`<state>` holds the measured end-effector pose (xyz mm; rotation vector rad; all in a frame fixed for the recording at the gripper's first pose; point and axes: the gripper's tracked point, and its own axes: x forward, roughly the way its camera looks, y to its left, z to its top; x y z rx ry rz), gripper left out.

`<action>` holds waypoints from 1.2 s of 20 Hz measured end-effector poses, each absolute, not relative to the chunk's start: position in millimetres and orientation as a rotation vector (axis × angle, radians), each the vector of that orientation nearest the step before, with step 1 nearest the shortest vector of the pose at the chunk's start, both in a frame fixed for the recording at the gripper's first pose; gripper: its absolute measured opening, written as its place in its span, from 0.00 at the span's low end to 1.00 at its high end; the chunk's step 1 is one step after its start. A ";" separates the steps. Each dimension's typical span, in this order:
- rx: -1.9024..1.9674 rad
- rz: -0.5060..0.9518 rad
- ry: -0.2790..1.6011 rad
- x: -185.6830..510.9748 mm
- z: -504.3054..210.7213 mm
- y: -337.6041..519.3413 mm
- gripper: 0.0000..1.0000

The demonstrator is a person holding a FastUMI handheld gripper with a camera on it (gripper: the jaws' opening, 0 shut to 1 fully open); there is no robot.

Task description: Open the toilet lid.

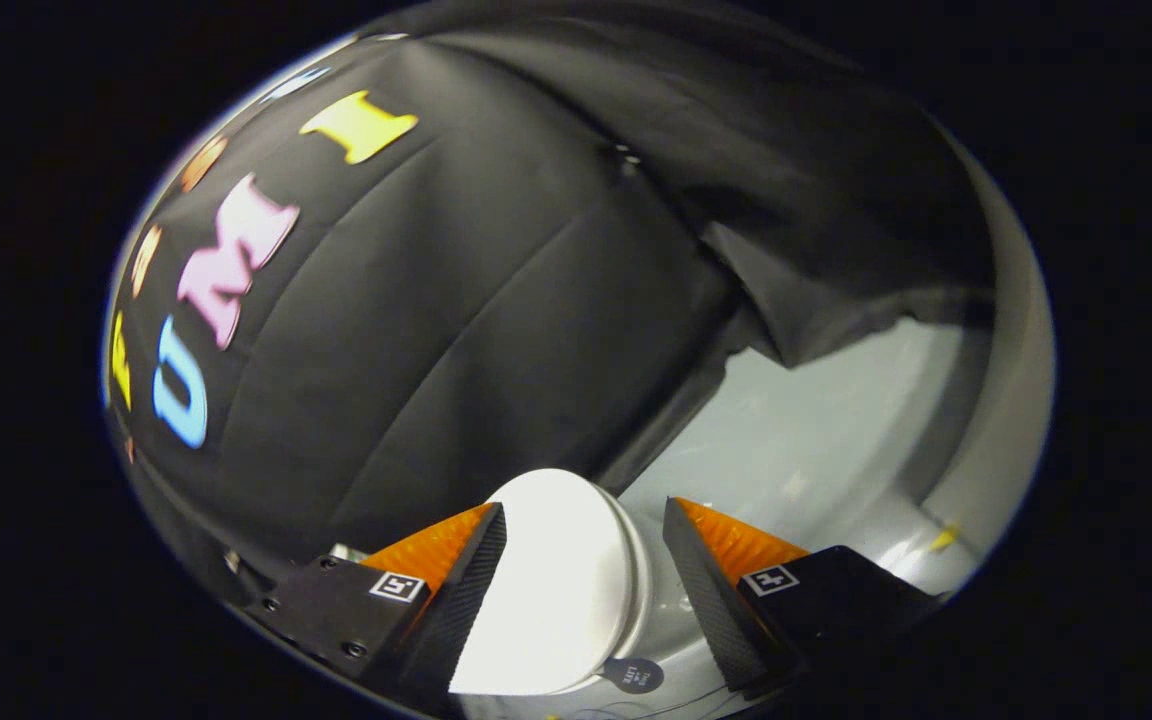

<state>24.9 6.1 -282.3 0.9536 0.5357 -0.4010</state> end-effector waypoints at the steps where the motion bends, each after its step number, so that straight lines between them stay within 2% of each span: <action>1: 0.949 -0.403 0.555 19.3 -303.4 -1.1 0.98; 5: 1.001 -0.334 0.674 8.2 -359.0 39.4 0.98; 9: 1.050 -0.294 0.807 -15.4 -383.8 87.9 0.99; 18: 1.209 -0.363 1.011 -57.0 -396.5 103.0 0.98; 21: 1.277 -0.339 1.068 -71.2 -386.3 120.3 0.94; 23: 1.251 -0.311 1.155 -90.0 -394.7 143.1 0.94; 24: 1.273 -0.301 1.137 -82.0 -390.4 141.4 0.95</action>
